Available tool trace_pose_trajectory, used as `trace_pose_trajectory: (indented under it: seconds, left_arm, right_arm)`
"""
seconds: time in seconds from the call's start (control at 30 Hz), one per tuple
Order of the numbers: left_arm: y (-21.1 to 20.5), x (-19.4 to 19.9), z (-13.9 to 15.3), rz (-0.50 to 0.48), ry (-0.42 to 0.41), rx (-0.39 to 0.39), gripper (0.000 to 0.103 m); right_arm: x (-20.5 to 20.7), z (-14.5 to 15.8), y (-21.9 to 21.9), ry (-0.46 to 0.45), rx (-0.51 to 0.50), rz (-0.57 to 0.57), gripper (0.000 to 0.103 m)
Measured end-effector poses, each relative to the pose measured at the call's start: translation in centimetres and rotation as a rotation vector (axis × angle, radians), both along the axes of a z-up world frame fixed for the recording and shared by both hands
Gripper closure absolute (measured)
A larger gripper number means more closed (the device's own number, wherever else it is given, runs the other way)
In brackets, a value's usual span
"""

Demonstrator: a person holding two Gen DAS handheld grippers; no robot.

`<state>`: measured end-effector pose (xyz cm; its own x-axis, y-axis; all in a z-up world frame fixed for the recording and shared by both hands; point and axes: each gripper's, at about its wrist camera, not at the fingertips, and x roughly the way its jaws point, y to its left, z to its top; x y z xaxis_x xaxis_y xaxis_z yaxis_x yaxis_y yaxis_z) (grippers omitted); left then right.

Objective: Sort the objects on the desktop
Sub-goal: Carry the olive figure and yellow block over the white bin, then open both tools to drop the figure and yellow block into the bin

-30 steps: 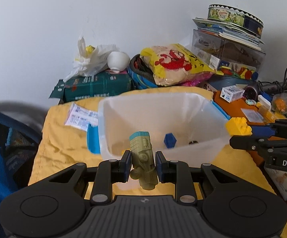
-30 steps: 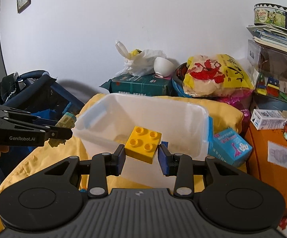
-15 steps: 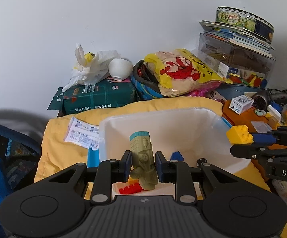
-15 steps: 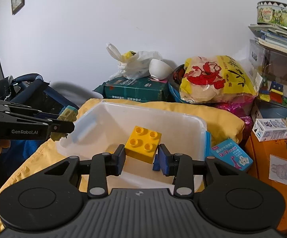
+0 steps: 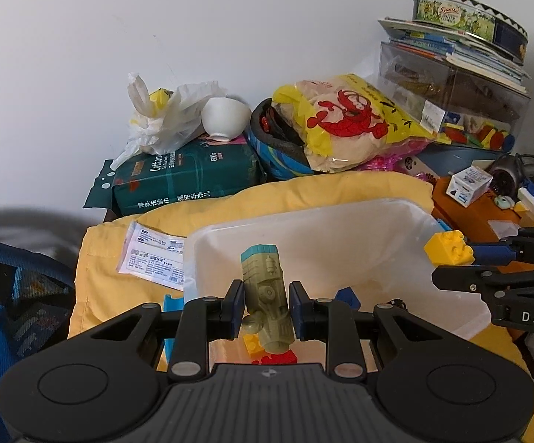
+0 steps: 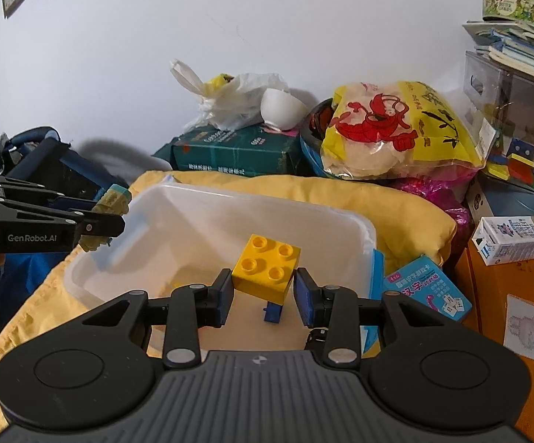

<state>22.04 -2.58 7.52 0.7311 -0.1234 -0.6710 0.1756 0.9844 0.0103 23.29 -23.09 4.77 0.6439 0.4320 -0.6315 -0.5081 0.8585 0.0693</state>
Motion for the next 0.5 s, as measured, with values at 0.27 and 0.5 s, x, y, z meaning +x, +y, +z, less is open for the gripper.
trace_pose_trajectory:
  seconds: [0.27, 0.5]
  left_arm:
    - [-0.2, 1.4, -0.2, 0.037, 0.012, -0.006, 0.041]
    - [0.3, -0.7, -0.2, 0.033, -0.043, 0.049, 0.036]
  right_arm:
    - [2.0, -0.6, 1.0, 0.034, -0.019, 0.011, 0.059]
    - [1.4, -0.5, 0.5, -0.014, -0.032, 0.01, 0.033]
